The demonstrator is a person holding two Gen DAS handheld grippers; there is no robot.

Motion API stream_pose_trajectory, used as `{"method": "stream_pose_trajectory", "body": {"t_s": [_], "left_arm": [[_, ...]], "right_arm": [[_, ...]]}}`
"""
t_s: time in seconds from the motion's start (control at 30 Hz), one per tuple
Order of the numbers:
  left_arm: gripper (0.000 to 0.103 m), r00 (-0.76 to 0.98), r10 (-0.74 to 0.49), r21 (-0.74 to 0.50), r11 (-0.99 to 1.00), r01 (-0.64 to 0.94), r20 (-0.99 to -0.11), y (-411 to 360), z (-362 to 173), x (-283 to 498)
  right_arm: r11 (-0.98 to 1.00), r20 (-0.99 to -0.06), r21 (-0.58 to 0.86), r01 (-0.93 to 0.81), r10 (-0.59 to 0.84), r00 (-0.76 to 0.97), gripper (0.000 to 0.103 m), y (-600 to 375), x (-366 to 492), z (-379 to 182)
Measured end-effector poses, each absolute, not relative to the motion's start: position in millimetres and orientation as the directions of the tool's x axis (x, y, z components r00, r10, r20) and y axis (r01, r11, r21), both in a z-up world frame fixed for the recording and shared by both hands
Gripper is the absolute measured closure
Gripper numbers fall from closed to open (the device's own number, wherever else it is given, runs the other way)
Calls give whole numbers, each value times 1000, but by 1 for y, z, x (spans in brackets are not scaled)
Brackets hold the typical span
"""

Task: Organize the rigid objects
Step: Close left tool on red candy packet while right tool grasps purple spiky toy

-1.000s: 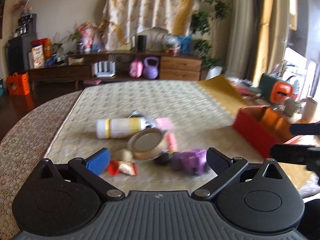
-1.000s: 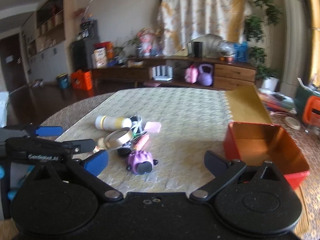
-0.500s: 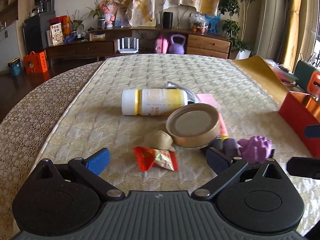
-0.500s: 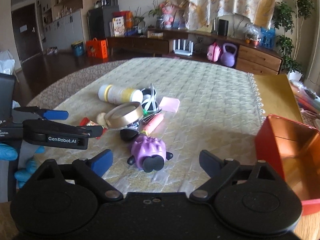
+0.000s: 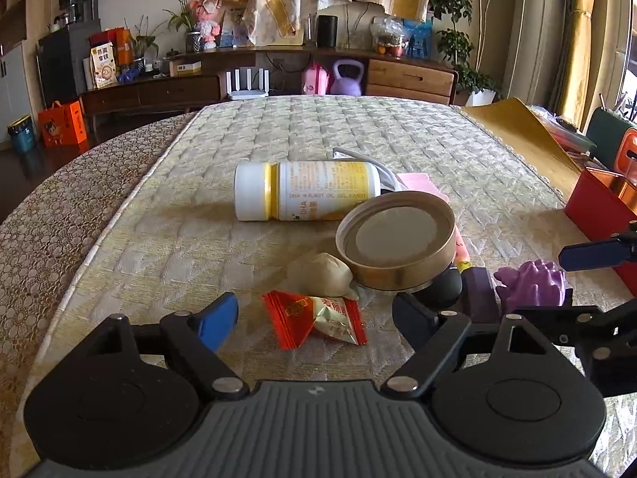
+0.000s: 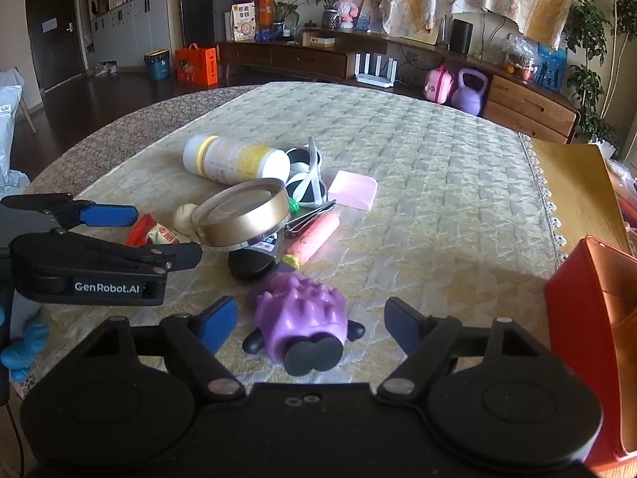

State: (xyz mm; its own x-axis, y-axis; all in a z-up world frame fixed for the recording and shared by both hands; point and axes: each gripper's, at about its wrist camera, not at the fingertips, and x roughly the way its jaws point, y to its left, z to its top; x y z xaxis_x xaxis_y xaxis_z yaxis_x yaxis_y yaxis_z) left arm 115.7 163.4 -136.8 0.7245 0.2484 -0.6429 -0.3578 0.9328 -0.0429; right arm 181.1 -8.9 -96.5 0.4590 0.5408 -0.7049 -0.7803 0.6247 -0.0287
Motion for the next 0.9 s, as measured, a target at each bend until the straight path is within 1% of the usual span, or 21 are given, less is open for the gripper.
{"method": "stream_pose_trajectory", "body": {"t_s": [0.03,0.07,0.2,0.27,0.33,0.43,0.5,0.57,0.6,0.67,0.73,0.77,0.9], "left_arm": [[19,724,246,-46,933,-358,-645,164,-138,116],[24,723,242,-49,933,-357,-647,165,-139,117],[28,722,248,-33,936,-351,-646,165,-140,118],[37,724,249,-28,937,-348,-643,164,-140,118],[40,723,253,-18,939,-344,-643,164,-140,118],[43,722,259,0,941,-337,-641,162,-141,118],[48,722,261,7,943,-334,-641,160,-140,117],[55,724,256,7,945,-328,-641,159,-140,117],[57,724,255,8,945,-326,-641,158,-139,117],[64,725,249,8,948,-319,-642,157,-139,116],[67,725,246,7,949,-315,-643,157,-138,115],[72,726,241,4,950,-312,-644,157,-138,115],[76,722,232,-9,949,-314,-651,155,-136,113]], "right_arm": [[625,-707,-26,-780,540,457,22,-8,182,-97],[627,-708,-25,-779,539,457,23,-7,183,-98],[629,-716,-25,-777,531,453,27,-4,186,-102],[634,-719,-17,-773,529,450,31,-4,188,-104],[637,-723,-1,-771,532,441,39,-5,189,-105],[643,-723,3,-766,530,442,41,-5,188,-105],[648,-722,9,-762,531,444,41,-7,188,-105],[654,-721,15,-756,531,445,41,-8,187,-104],[657,-720,17,-753,531,447,41,-9,186,-104],[662,-718,19,-749,531,450,41,-10,185,-103],[669,-716,21,-743,529,456,41,-12,183,-102],[674,-715,21,-738,526,460,41,-14,182,-102],[695,-715,40,-718,522,465,41,-21,179,-100]]}}
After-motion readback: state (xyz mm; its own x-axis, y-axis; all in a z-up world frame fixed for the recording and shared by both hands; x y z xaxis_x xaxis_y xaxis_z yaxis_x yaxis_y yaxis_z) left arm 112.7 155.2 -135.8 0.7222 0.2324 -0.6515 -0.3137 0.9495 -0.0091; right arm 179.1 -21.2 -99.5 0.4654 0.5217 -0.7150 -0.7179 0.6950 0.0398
